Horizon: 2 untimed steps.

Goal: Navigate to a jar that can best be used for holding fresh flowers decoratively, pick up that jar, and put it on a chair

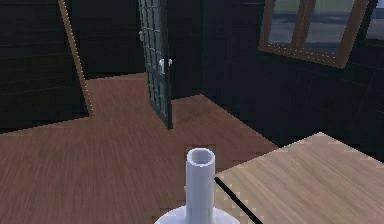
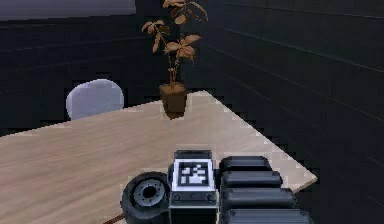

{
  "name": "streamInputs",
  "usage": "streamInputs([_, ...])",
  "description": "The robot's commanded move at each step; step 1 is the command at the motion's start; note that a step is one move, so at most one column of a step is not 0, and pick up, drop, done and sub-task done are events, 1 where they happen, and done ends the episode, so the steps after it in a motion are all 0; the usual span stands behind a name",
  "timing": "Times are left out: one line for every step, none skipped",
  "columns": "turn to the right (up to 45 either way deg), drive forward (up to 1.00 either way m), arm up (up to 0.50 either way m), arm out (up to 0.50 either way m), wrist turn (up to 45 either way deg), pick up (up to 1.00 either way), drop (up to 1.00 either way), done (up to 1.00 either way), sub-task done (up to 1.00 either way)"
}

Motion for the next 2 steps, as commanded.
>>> streamInputs([-45.0,0.00,0.00,0.00,0.0,0.00,0.00,0.00,0.00])
streamInputs([-18.0,0.00,0.00,0.00,0.0,0.00,0.00,0.00,0.00])
